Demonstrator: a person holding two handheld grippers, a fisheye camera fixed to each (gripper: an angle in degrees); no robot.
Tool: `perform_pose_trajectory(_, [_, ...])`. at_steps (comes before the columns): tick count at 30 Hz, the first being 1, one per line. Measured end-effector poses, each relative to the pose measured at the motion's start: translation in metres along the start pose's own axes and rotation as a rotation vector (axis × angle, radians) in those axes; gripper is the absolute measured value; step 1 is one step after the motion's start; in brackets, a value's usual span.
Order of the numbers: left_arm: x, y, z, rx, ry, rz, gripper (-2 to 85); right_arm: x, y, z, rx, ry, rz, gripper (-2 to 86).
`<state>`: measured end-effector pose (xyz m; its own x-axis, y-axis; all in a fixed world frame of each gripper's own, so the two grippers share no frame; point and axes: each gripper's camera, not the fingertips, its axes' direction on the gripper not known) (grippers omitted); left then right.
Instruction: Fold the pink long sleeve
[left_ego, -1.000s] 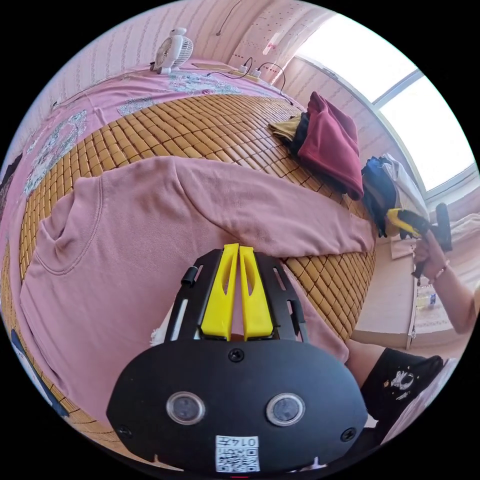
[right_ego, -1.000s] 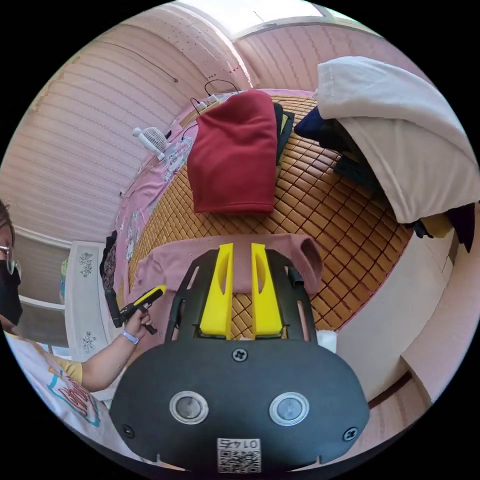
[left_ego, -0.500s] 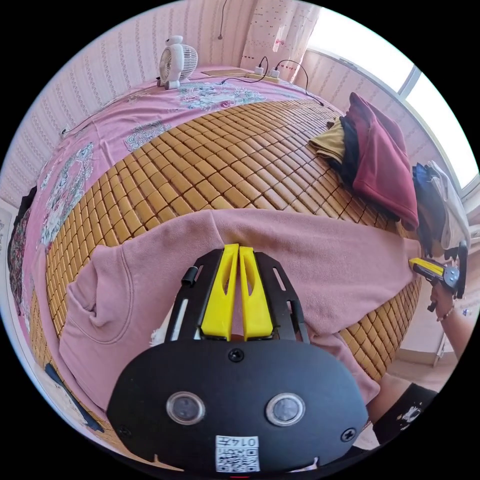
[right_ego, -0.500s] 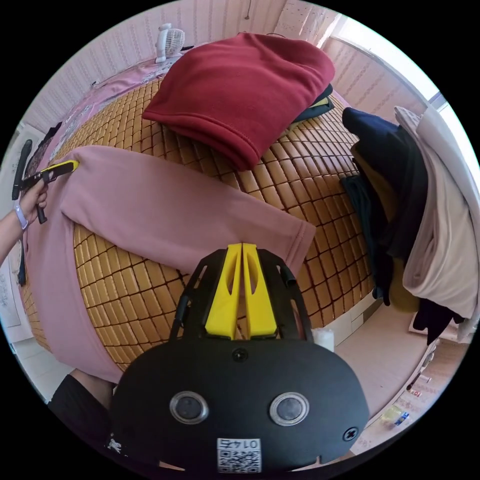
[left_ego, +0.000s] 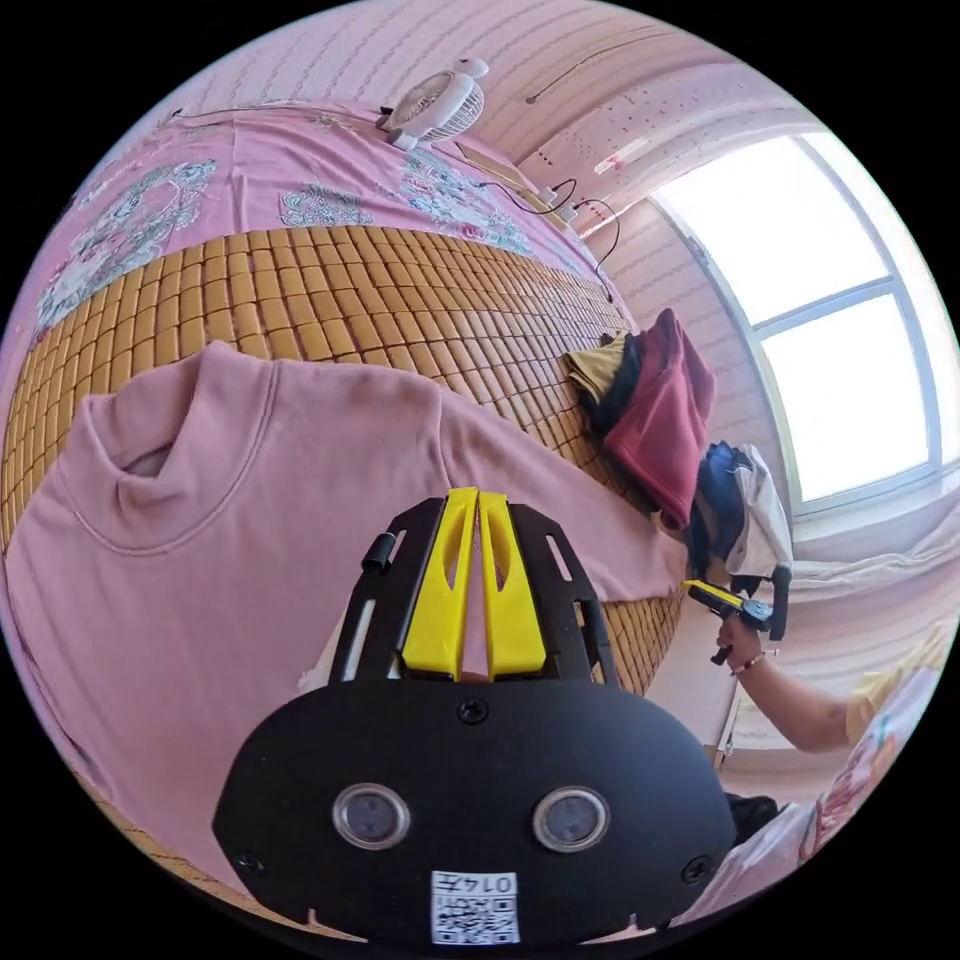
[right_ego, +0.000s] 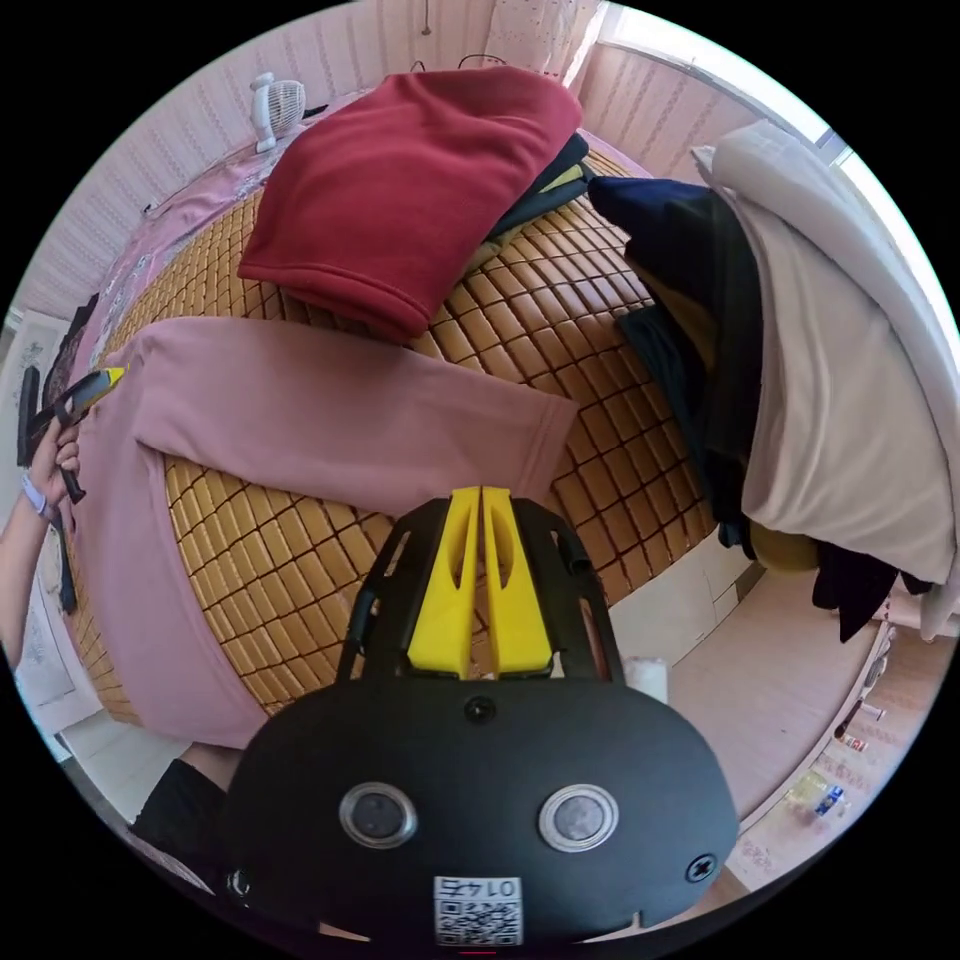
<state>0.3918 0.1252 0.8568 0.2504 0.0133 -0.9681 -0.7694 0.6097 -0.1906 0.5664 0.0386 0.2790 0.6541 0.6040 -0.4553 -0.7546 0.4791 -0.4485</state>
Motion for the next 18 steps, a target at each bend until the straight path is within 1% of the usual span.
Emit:
perform_pose_trajectory(2, [0.005, 0.053, -0.059, 0.034, -0.067, -0.011, -1.0, -0.008, 0.005, -0.013, 0.02, -0.008, -0.018, -0.7])
perform_pose_trajectory(3, [0.006, 0.067, -0.073, 0.042, -0.09, -0.015, -1.0, -0.023, 0.005, -0.022, 0.037, -0.007, -0.068, -0.6])
perform_pose_trajectory(5, [0.004, 0.127, -0.127, 0.05, -0.214, -0.051, -1.0, -0.06, 0.0, -0.03, 0.055, 0.002, -0.179, -0.4])
perform_pose_trajectory(6, [0.003, 0.143, -0.139, 0.049, -0.249, -0.065, -1.0, -0.092, -0.006, -0.032, 0.063, -0.001, -0.261, -0.2])
perform_pose_trajectory(7, [-0.001, 0.174, -0.161, 0.046, -0.321, -0.096, -1.0, -0.129, -0.012, -0.032, 0.072, -0.028, -0.363, 0.0])
perform_pose_trajectory(8, [-0.005, 0.206, -0.18, 0.039, -0.385, -0.138, -1.0, -0.149, -0.016, -0.032, 0.078, -0.052, -0.418, 0.2])
perform_pose_trajectory(10, [-0.009, 0.252, -0.207, 0.037, -0.431, -0.221, -1.0, -0.236, -0.031, -0.032, 0.123, -0.211, -0.621, 1.4])
perform_pose_trajectory(11, [-0.009, 0.279, -0.226, 0.064, -0.428, -0.263, -1.0, -0.26, -0.035, -0.033, 0.135, -0.264, -0.67, 2.1])
perform_pose_trajectory(13, [-0.005, 0.314, -0.252, 0.105, -0.431, -0.312, -1.0, -0.36, -0.05, -0.036, 0.166, -0.451, -0.858, 4.2])
perform_pose_trajectory(14, [-0.003, 0.331, -0.264, 0.114, -0.444, -0.338, -1.0, -0.385, -0.053, -0.038, 0.177, -0.486, -0.895, 4.6])
perform_pose_trajectory(16, [0.0, 0.35, -0.277, 0.103, -0.467, -0.357, -1.0, -0.487, -0.06, -0.043, 0.208, -0.617, -1.013, 5.6])
perform_pose_trajectory(17, [0.001, 0.36, -0.282, 0.089, -0.48, -0.371, -1.0, -0.512, -0.062, -0.042, 0.203, -0.645, -1.033, 5.9])
perform_pose_trajectory(18, [0.002, 0.363, -0.284, 0.081, -0.481, -0.376, -1.0, -0.562, -0.067, -0.037, 0.16, -0.696, -1.07, 6.3])
